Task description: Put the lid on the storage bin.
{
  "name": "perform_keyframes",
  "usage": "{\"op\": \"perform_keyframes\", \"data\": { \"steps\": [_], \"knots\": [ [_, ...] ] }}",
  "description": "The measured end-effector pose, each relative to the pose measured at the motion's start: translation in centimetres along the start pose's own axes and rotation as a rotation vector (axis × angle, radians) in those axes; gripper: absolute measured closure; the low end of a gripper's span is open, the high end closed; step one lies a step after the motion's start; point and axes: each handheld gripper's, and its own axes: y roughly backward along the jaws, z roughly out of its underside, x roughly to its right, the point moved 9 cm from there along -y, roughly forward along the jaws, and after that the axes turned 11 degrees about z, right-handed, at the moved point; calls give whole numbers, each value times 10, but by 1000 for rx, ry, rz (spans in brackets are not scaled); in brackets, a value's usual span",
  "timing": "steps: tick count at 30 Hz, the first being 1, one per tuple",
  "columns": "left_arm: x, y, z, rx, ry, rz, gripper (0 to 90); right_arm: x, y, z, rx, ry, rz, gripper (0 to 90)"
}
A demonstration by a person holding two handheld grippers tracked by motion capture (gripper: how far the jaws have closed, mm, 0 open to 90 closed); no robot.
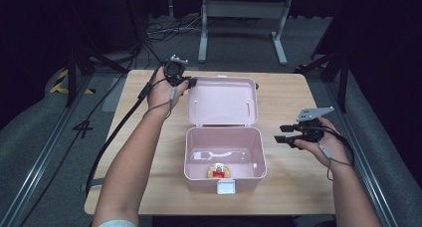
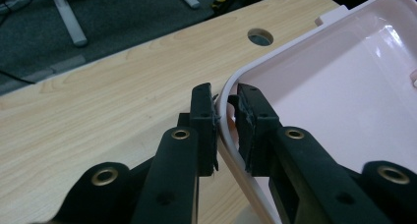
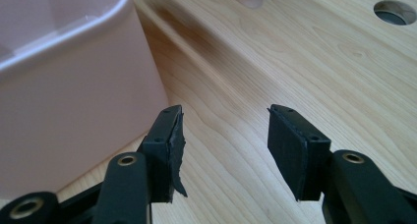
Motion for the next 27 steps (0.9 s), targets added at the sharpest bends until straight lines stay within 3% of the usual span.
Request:
{"op": "perform_keyframes", "data": {
  "steps": [7,27],
  "knots": [
    [6,11,-6,37,-6,3,786,0,0,-2,7,-1,-3,490],
    [35,49,-18,142,-88,6,773,-10,10,-15,42,20,-7,506]
  ]
}}
